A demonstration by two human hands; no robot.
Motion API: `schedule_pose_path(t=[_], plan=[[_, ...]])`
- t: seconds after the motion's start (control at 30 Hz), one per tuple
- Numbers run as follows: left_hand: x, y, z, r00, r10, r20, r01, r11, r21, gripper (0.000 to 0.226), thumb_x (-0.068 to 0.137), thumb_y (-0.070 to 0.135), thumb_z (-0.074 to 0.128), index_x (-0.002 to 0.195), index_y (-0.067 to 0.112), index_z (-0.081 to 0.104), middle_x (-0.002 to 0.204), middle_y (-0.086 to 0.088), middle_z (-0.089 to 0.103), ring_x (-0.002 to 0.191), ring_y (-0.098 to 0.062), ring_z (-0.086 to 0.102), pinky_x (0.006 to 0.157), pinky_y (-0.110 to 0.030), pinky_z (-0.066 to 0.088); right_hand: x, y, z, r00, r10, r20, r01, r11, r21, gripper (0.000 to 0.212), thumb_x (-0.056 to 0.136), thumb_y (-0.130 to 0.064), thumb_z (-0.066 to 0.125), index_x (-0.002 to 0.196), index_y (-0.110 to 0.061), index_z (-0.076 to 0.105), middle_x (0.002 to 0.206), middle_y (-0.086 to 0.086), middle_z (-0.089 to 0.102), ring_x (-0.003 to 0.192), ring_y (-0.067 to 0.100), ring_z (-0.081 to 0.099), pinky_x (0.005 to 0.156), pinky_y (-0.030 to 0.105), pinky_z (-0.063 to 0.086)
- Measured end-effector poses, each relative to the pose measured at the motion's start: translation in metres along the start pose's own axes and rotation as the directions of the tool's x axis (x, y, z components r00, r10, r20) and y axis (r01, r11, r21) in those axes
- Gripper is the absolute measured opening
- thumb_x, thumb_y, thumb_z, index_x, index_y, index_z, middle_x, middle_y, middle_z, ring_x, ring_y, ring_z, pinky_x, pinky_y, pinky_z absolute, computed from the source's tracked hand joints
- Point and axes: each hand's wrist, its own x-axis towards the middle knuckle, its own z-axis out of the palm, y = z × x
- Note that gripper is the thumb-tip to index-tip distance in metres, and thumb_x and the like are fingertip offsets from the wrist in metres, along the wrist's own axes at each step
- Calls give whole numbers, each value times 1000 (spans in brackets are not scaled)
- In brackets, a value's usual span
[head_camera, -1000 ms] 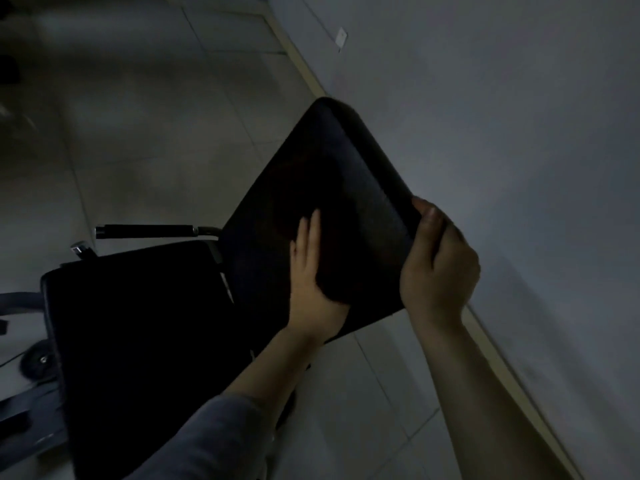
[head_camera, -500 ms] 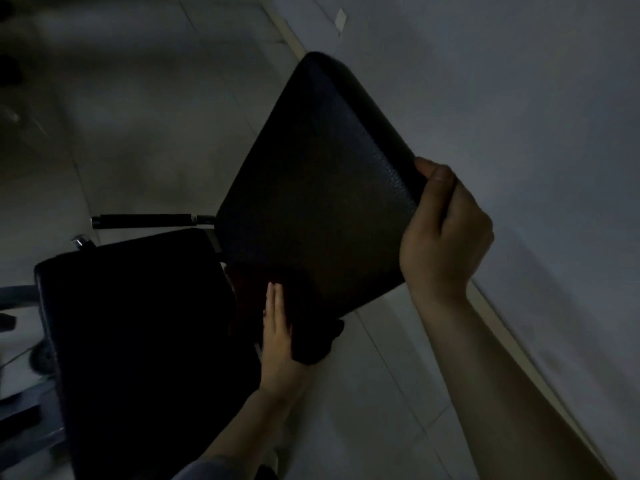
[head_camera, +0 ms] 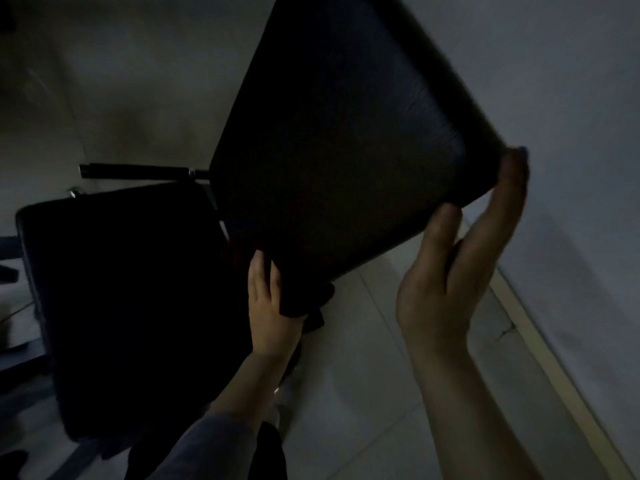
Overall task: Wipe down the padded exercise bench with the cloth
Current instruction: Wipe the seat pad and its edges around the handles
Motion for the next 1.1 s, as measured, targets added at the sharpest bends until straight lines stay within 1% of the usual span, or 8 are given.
schedule_pose_path(t=[0.1,0.2,0.4,0.53,0.7,0.83,0.93,1.1], plan=[[0,-15,0,995,-90,30,92,995,-48,104,75,34,76,146,34,-1,157,-7,7,142,-17,3,115,-39,18,-52,7,0,920,377,110,-386,920,67,62,94,-49,28,149,-27,9,152,-17,14,137,-7,21,106,7,28],[-1,-21,-2,980,-187,70,194,975,-106,103,76,39,74,147,37,-1,158,6,-3,144,-13,2,114,-32,17,-98,20,5,694,651,307,-690,724,23,50,96,-44,37,143,-38,23,138,-26,30,111,-26,32,81,-2,34],[-18,-54,-16,948,-138,288,164,984,-68,59,87,52,42,135,18,39,130,-8,50,115,-23,54,91,-35,51,-145,36,25,309,649,695,-748,617,-244,22,93,-25,53,112,-37,52,108,-17,58,100,-9,53,65,2,41],[-40,-57,-68,956,-249,154,260,964,-53,68,85,15,62,145,16,30,132,-7,45,114,-19,52,86,-20,41,-152,33,45,265,620,738,-719,637,-277,17,93,-22,54,99,-38,55,97,-10,62,93,9,62,70,13,44],[-50,-96,-126,984,-138,111,133,989,58,85,73,22,78,143,28,29,133,-11,31,119,-18,37,91,-28,40,-174,34,69,185,633,752,-732,599,-324,14,94,-22,52,96,-35,56,99,-1,65,95,18,63,81,29,48],[-53,-143,-133,918,23,397,-167,929,332,64,69,48,69,125,22,55,124,-17,54,112,-40,55,88,-50,49,-198,26,93,193,602,775,-656,666,-355,22,95,-32,49,116,-32,54,114,-10,57,107,7,54,83,20,40],[-67,-157,-141,824,8,566,-193,944,267,51,78,54,49,117,25,65,123,-5,61,115,-28,57,95,-47,48,-213,17,116,297,544,785,-506,787,-354,29,96,-36,43,123,-33,52,125,-9,52,113,7,51,83,20,41],[-58,-160,-166,974,-193,119,193,981,10,31,80,11,58,110,15,67,114,7,56,108,-8,50,92,-26,45,-248,8,154,254,347,903,-152,936,-317,50,95,-24,47,142,-32,33,153,-7,22,139,12,26,111,26,31]])
